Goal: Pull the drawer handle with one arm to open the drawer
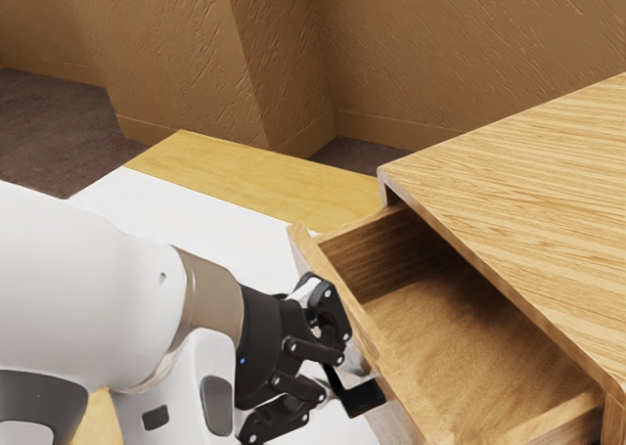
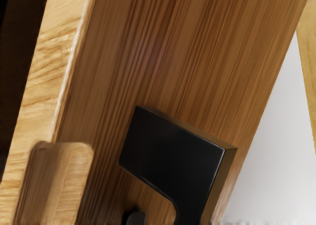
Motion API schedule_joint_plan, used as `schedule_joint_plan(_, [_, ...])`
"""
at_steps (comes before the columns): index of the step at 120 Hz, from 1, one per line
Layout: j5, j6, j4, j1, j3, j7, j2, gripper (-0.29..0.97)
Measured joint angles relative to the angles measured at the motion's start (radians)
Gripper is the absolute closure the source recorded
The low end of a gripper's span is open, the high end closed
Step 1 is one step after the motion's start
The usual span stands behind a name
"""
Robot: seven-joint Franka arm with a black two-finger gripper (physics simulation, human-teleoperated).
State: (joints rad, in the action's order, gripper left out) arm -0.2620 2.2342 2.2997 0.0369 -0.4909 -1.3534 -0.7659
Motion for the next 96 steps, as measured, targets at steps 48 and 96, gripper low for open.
schedule_joint_plan(48, [-0.005,-0.055,0.062,-0.008,0.035,0.021,-0.098,0.69])
schedule_joint_plan(96, [0.0,-0.072,0.101,-0.009,0.036,0.026,-0.193,0.74])
